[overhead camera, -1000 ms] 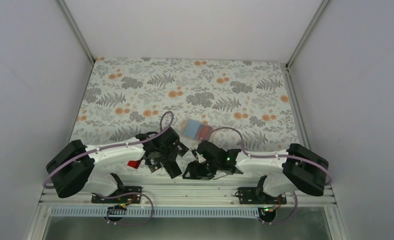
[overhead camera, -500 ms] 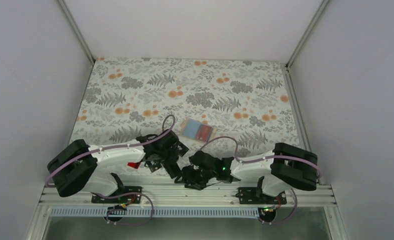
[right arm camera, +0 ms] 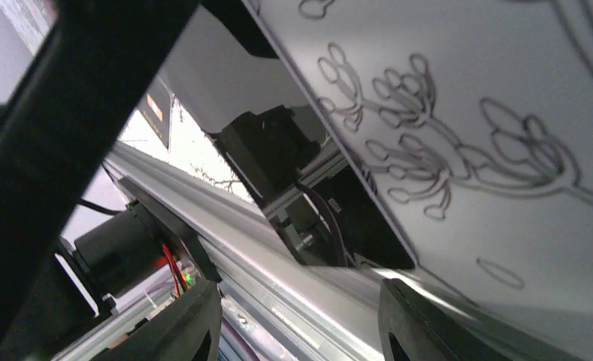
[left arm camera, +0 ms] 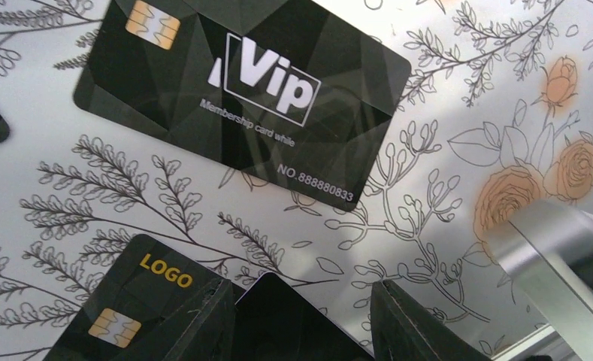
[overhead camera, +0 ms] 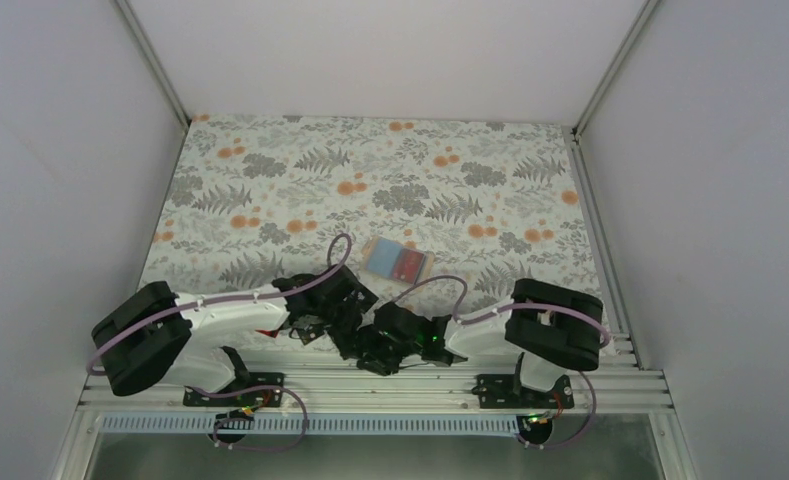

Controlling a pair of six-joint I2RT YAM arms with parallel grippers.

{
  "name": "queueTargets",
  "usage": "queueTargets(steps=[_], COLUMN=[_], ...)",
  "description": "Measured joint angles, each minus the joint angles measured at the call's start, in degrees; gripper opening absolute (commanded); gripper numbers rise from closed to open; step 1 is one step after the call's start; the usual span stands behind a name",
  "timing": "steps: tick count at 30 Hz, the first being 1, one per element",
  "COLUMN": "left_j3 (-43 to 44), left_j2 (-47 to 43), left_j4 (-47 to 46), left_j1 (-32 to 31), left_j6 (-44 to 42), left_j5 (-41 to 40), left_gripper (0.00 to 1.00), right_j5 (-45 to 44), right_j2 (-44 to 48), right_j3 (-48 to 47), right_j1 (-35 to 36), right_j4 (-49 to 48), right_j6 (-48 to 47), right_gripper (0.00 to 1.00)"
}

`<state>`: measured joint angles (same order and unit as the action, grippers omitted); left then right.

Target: Put the credit cards into the card holder

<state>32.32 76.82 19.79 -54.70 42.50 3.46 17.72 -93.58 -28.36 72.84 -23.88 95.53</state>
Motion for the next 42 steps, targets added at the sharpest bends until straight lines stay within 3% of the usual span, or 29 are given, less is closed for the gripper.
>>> queueTargets(steps=[22,42], left_j3=[-1.70,-2.58], left_j2=[-2.36,-3.13], left_j4=[-0.02,-1.14], left_j1=[-1.36,-1.68], left_j6=[2.08,2.99], left_j5=[0.22,1.75], left_gripper=[0.46,0.46], right_j5=[-5.14,-7.89], right_j2=[-3.56,2.58], right_j3=[2.29,1.29], right_j1=[0.92,0.90], right_j4=[-10.51,-0.70], right_j6=[7.08,4.28], right_gripper=[0.45,0.36])
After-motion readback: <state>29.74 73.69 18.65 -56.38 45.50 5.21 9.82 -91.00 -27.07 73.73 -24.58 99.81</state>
